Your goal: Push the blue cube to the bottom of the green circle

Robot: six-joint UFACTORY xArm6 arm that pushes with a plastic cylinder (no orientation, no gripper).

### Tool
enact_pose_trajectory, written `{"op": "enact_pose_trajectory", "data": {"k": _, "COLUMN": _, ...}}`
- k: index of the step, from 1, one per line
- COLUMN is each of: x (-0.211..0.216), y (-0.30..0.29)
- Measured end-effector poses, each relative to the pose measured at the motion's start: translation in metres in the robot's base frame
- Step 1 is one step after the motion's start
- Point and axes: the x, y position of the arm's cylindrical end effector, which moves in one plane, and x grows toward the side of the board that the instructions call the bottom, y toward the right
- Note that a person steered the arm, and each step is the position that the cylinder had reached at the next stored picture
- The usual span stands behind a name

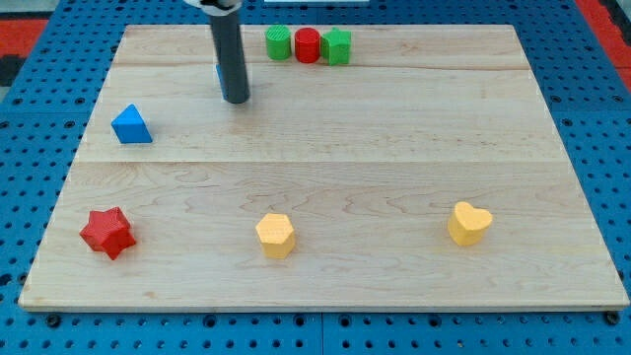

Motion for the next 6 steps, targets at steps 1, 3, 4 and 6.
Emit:
{"op": "enact_pose_trajectory", "data": {"k": 1, "x": 0.004, "y": 0.001}}
{"op": "enact_pose_trajectory", "data": {"k": 3, "x": 0.056, "y": 0.003}}
{"op": "enact_pose_trajectory", "data": {"k": 4, "x": 0.045, "y": 0.004}}
{"op": "enact_pose_trajectory", "data": {"k": 6, "x": -0.006, "y": -0.035}}
